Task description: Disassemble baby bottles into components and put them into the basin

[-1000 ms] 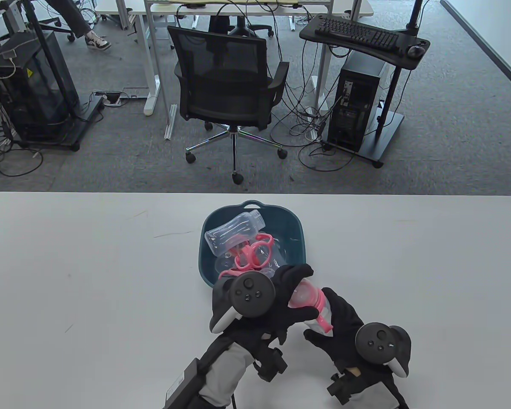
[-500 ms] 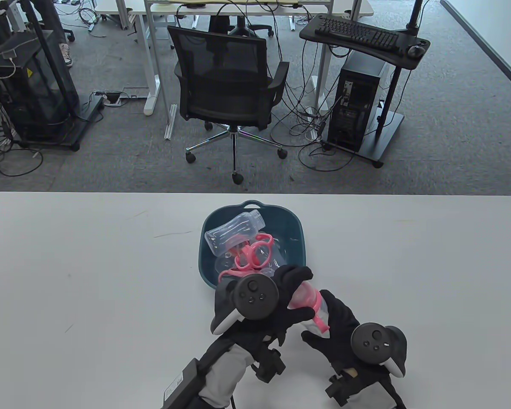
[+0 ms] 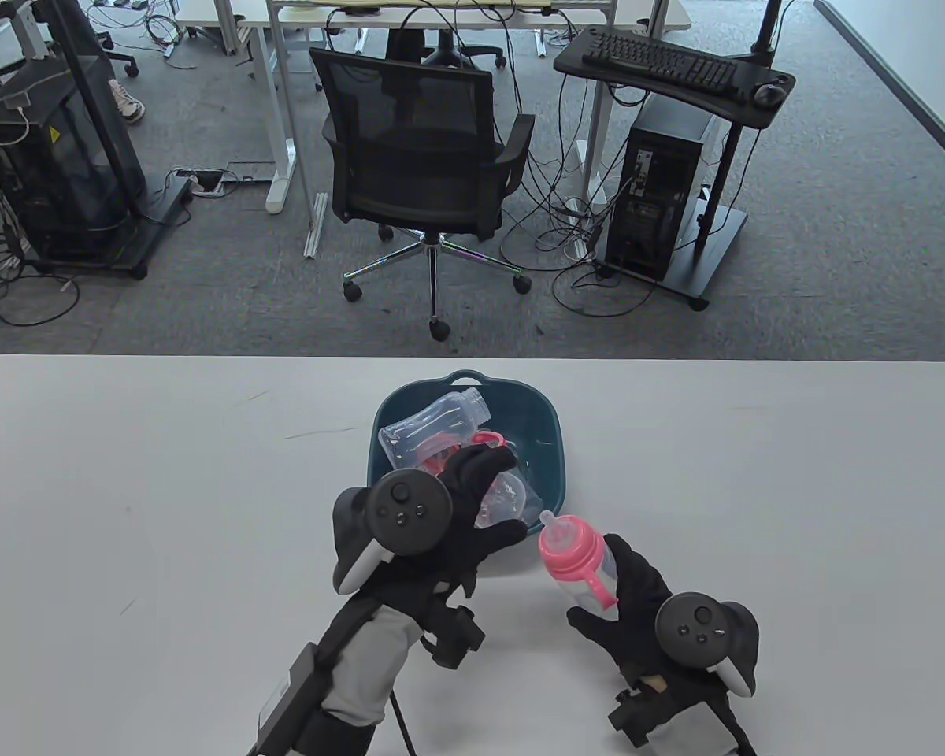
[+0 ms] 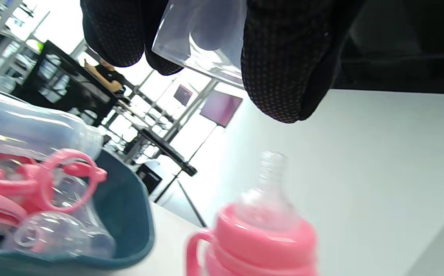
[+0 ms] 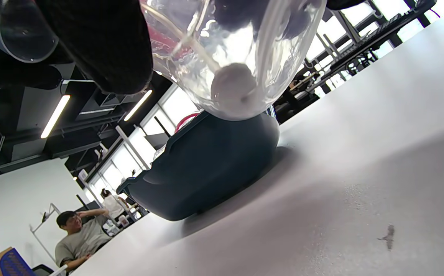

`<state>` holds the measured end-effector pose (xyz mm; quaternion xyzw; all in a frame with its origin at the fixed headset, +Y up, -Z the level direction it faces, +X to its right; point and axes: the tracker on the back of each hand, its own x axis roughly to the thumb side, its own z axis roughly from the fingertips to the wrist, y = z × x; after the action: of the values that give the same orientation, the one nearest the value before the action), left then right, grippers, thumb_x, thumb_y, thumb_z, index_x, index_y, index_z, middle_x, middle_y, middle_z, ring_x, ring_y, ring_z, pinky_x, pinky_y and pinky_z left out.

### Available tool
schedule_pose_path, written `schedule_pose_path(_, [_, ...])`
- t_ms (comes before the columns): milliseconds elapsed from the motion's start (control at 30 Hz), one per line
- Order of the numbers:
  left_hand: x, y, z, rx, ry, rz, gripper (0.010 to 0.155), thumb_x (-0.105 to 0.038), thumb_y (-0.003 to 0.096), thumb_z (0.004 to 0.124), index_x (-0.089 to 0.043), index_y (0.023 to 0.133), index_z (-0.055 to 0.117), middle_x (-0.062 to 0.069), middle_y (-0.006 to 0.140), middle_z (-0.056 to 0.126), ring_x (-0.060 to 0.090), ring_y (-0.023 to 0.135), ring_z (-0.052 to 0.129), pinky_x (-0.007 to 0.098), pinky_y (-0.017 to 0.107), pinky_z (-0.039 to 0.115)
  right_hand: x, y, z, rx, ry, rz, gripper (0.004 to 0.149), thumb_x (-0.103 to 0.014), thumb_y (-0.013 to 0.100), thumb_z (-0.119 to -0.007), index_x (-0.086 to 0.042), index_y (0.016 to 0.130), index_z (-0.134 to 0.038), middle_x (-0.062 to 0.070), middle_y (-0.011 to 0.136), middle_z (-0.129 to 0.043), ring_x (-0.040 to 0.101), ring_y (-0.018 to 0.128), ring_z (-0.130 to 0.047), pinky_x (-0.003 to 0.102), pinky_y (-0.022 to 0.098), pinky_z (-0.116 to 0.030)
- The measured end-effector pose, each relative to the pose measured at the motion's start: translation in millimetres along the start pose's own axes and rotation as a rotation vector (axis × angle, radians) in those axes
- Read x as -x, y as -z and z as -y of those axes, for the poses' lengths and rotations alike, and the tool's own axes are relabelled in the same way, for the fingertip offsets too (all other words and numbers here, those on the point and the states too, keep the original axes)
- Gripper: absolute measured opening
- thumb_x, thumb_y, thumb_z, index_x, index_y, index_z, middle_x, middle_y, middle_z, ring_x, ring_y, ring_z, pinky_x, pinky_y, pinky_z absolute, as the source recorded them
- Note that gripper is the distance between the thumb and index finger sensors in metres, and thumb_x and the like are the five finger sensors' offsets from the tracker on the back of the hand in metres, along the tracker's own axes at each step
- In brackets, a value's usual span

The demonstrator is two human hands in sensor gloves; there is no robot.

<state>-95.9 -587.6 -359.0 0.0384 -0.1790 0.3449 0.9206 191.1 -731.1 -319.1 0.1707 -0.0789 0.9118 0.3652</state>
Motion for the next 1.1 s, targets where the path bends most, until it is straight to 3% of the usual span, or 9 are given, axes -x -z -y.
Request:
schedule_pose_path(200, [38, 9, 5, -0.043, 0.131, -0.122, 0.077, -0.040, 0.0459, 0.089, -0.044, 0.104, 0.039, -0.007, 0.112, 0.037, 0.028, 0.113, 0.058, 0.054, 0.077, 0.054, 0, 0, 0, -0.006, 0.005, 0.008, 0.094, -0.041, 0.049, -0.089, -0.009, 0.110, -0.026, 0.019, 0.107, -0.047, 0.046, 0.096, -0.056, 0.069, 0.067, -0.046])
schedule_pose_path(467, [81, 29, 40, 0.087, 0.297, -0.297, 0.074, -0.041, 0.0469, 0.085, -0.046, 0.104, 0.038, -0.008, 0.113, 0.035, 0.026, 0.116, 0.052, 0.052, 0.080, 0.045, 0, 0, 1, -0.004, 0.019, 0.015, 0.094, -0.041, 0.049, -0.090, -0.009, 0.110, -0.026, 0.019, 0.108, -0.048, 0.046, 0.096, -0.056, 0.069, 0.067, -0.046])
schedule_pose_path(667, [93, 37, 52, 0.121, 0.339, -0.356, 0.070, -0.041, 0.0482, 0.081, -0.049, 0.103, 0.038, -0.012, 0.115, 0.034, 0.023, 0.118, 0.045, 0.053, 0.082, 0.036, 0, 0, 1, -0.008, 0.008, 0.015, 0.094, -0.041, 0.049, -0.090, -0.009, 0.110, -0.026, 0.019, 0.108, -0.048, 0.046, 0.096, -0.057, 0.069, 0.067, -0.046])
schedule_pose_path(1100, [113, 41, 67, 0.136, 0.339, -0.392, 0.069, -0.040, 0.0495, 0.079, -0.048, 0.105, 0.039, -0.010, 0.117, 0.026, 0.022, 0.119, 0.039, 0.055, 0.082, 0.033, -1, 0, 1, -0.024, 0.004, 0.013, 0.094, -0.041, 0.049, -0.090, -0.009, 0.110, -0.026, 0.019, 0.107, -0.048, 0.046, 0.096, -0.057, 0.069, 0.067, -0.046])
